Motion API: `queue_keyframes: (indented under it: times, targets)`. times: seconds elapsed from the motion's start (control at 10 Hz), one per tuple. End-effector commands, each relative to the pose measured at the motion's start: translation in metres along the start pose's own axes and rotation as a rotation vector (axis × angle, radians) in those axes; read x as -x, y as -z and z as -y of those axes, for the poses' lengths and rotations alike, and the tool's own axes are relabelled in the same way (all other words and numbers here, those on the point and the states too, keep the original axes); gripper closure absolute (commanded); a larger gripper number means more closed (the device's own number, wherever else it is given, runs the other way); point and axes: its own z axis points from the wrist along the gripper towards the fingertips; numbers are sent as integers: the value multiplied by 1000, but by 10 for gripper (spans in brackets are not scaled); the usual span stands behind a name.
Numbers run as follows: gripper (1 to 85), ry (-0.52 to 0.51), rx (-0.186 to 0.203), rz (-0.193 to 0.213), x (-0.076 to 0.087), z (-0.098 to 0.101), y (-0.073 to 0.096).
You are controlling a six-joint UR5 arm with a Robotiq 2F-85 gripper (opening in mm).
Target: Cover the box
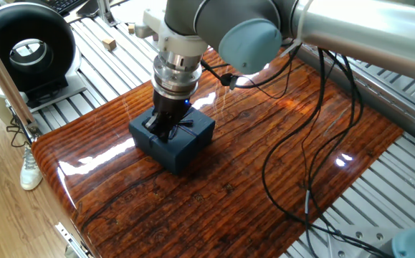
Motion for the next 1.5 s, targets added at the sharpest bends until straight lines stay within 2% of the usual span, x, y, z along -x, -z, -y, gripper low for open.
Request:
queue_keyframes:
  times: [0.0, 0.7, 0.8, 0.9, 1.1, 1.2, 1.3, 1.4]
  targets:
    - [847, -3, -12, 23, 8, 2, -8]
    - [847, -11, -27, 34, 12, 2, -13]
    - [847, -8, -38, 25, 9, 3, -6]
    - [847, 4, -49, 11, 7, 6, 7]
    - [847, 19, -69, 22, 13, 8, 21]
    - [847, 51, -86, 41, 18, 15, 24]
    - [847, 137, -169, 64, 26, 38, 29]
    - [847, 198, -235, 83, 34, 55, 34]
